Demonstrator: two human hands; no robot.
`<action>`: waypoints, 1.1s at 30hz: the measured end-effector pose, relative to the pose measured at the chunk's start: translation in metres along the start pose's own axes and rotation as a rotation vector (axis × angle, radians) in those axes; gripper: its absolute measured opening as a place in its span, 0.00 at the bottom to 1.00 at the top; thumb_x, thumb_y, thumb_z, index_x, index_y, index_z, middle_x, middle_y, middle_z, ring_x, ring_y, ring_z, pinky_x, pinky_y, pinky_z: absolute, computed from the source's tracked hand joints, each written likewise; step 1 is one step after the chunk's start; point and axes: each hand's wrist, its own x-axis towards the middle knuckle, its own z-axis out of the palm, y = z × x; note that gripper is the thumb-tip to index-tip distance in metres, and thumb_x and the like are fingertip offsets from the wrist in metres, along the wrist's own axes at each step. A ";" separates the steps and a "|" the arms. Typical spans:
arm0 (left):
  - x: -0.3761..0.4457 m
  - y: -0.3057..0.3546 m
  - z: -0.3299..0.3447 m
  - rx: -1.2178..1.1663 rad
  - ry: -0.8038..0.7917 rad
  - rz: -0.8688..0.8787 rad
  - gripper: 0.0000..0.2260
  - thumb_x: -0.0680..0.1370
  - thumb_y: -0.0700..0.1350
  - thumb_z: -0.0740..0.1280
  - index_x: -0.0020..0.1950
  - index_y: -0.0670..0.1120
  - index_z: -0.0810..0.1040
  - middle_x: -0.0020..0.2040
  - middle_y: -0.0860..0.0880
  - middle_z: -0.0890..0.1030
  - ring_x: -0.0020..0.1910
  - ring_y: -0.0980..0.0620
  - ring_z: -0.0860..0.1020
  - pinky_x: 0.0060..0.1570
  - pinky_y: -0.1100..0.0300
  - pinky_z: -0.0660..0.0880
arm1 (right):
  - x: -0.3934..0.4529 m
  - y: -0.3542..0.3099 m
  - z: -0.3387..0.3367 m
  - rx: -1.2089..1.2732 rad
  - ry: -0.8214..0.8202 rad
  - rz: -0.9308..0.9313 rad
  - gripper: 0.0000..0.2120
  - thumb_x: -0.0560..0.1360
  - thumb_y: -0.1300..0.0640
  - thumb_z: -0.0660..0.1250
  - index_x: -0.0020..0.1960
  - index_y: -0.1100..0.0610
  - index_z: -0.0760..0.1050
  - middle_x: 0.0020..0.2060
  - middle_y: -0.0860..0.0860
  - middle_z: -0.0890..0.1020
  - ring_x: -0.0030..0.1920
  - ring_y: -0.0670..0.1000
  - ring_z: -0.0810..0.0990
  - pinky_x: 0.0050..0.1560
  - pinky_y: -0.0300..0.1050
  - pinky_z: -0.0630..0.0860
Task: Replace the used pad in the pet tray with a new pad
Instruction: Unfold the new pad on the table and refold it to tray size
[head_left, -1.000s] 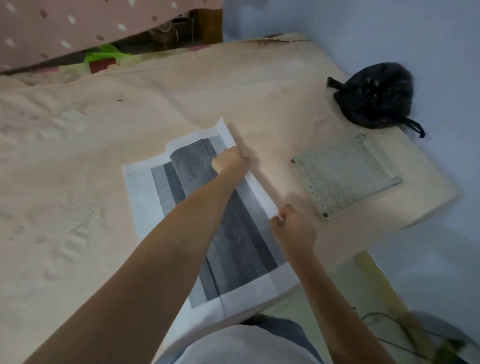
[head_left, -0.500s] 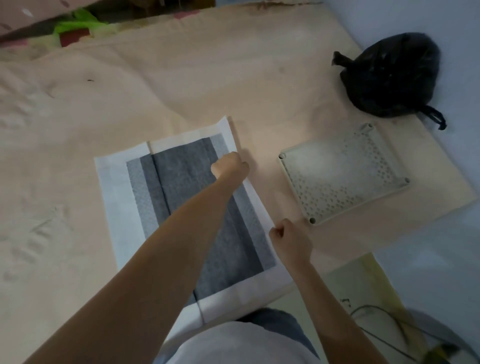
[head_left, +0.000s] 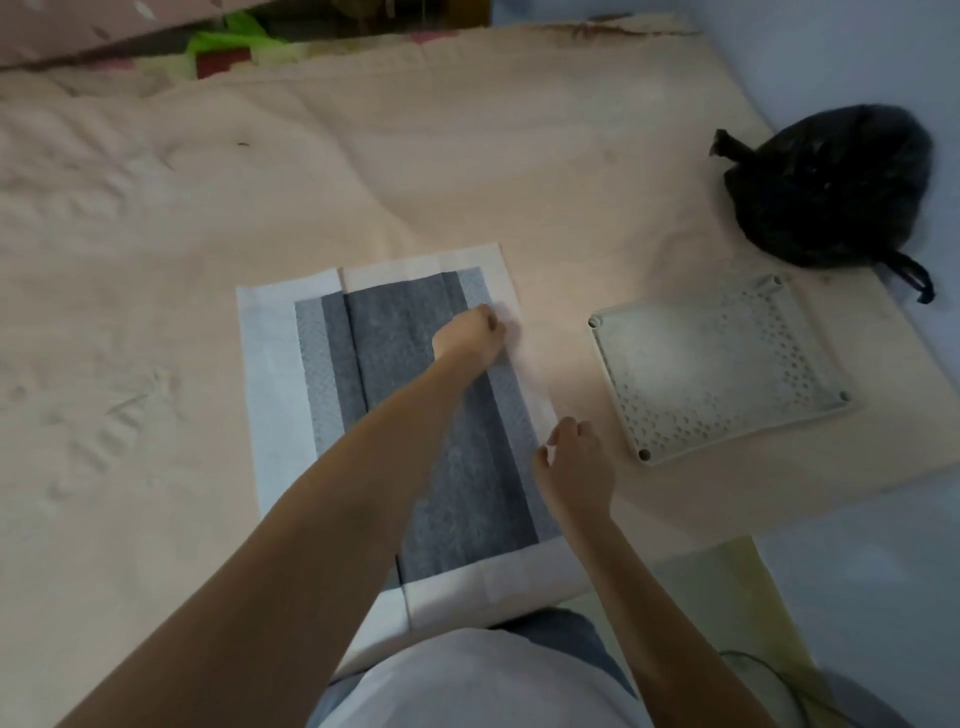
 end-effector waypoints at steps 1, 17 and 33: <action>-0.003 -0.009 -0.004 0.018 0.031 -0.017 0.10 0.81 0.49 0.55 0.47 0.46 0.72 0.47 0.44 0.80 0.37 0.46 0.74 0.35 0.57 0.69 | 0.001 -0.009 0.001 0.025 -0.015 -0.028 0.04 0.74 0.59 0.62 0.47 0.60 0.70 0.44 0.55 0.75 0.42 0.54 0.75 0.34 0.43 0.66; -0.074 -0.201 -0.068 -0.056 0.244 -0.513 0.15 0.77 0.42 0.60 0.63 0.39 0.68 0.62 0.39 0.70 0.61 0.39 0.71 0.56 0.49 0.71 | -0.086 -0.181 0.065 -0.091 -0.319 -0.526 0.13 0.77 0.51 0.61 0.57 0.58 0.69 0.51 0.55 0.77 0.48 0.54 0.77 0.46 0.46 0.75; -0.076 -0.207 -0.082 -0.753 -0.034 -0.518 0.06 0.75 0.41 0.67 0.44 0.41 0.71 0.31 0.44 0.70 0.26 0.49 0.69 0.26 0.60 0.67 | -0.114 -0.214 0.101 -0.353 -0.144 -0.342 0.22 0.77 0.40 0.54 0.55 0.59 0.70 0.49 0.56 0.74 0.47 0.53 0.73 0.38 0.44 0.71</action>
